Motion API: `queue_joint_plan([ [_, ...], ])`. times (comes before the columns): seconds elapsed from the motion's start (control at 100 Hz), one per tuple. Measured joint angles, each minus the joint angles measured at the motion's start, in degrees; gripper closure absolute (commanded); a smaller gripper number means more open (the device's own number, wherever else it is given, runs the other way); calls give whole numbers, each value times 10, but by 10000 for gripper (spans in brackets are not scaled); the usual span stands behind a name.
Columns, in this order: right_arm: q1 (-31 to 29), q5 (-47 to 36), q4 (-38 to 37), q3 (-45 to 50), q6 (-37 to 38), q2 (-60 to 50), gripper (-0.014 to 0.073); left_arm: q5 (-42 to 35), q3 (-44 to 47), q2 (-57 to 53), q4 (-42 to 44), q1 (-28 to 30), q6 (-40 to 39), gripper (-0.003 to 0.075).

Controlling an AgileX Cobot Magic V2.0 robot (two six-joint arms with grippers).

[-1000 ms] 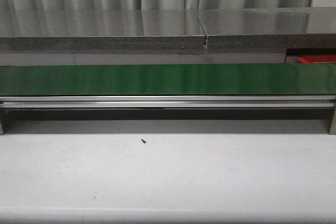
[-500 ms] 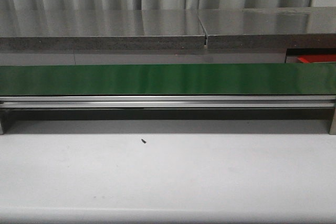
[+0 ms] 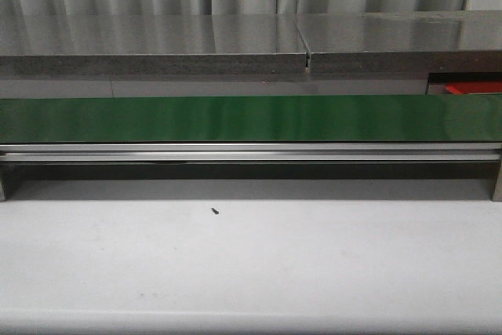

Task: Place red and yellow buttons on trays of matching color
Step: 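Carry the yellow button onto the green belt and open the left gripper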

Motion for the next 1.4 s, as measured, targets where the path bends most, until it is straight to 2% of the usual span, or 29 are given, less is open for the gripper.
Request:
queue_joint_plan([
  [0.12,0,0,0,0,0,0,661,1,0,0,0,0,0,672],
  [0.28,0,0,0,0,0,0,661,20,0,-18,0,0,0,680],
  [0.58,0,0,0,0,0,0,661,46,0,-155,-2,0,0,680],
  [0.78,0,0,0,0,0,0,661,57,-4,-221,-19,-32,22,680],
  [1.01,0,0,0,0,0,0,661,60,-43,-189,-91,-79,82,680],
  [1.4,0,0,0,0,0,0,661,80,-115,-68,-108,-151,91,680],
])
